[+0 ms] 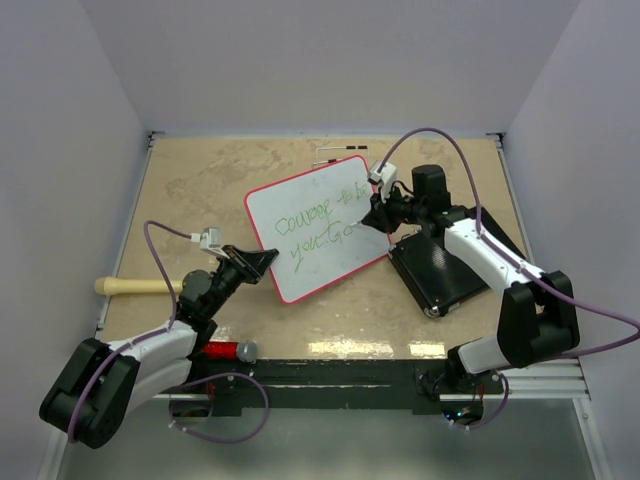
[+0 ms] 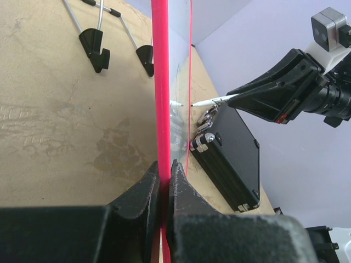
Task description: Write a sentence on the whiteboard
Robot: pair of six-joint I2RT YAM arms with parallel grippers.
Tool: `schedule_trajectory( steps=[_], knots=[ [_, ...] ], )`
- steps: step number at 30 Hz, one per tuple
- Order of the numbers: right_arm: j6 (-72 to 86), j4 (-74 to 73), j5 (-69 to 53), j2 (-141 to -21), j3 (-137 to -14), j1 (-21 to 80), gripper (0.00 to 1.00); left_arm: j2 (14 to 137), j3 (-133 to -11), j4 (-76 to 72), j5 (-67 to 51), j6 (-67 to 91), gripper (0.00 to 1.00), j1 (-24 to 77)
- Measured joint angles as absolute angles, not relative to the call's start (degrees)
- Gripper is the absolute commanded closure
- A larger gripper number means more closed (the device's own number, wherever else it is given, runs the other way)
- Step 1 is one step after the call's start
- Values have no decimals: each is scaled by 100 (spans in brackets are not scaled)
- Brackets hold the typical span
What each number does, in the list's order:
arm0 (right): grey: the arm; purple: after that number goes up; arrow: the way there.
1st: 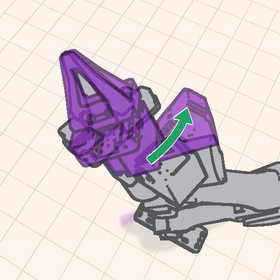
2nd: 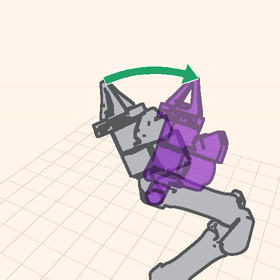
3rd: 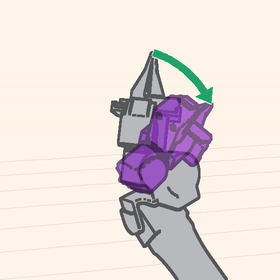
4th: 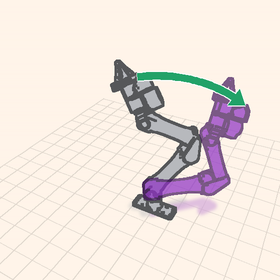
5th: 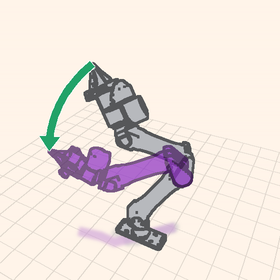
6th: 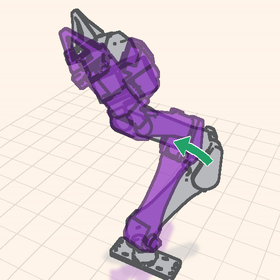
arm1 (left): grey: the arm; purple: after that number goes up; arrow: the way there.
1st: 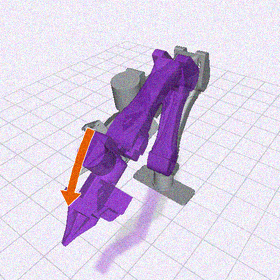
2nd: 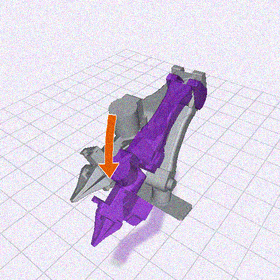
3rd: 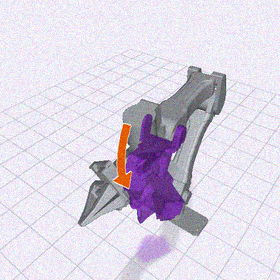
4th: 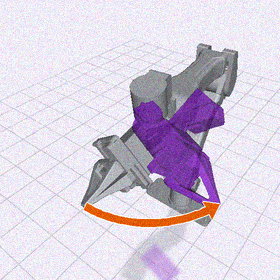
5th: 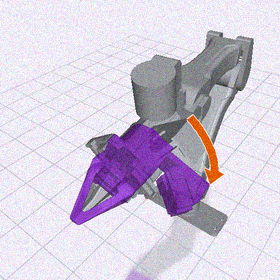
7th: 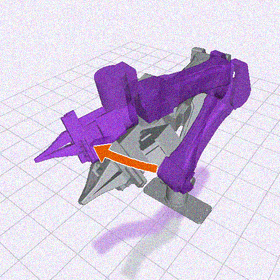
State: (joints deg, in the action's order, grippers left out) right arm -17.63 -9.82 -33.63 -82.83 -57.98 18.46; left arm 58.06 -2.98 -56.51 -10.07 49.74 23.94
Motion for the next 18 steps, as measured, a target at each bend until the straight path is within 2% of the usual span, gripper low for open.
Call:
schedule_trajectory(
  steps=[18],
  knots=[
    [-1695, -878, -3114, -8418, -5800, 1822, 100, 5795, -298, -5625, -1002, 4978, 100, 2392]
  ],
)
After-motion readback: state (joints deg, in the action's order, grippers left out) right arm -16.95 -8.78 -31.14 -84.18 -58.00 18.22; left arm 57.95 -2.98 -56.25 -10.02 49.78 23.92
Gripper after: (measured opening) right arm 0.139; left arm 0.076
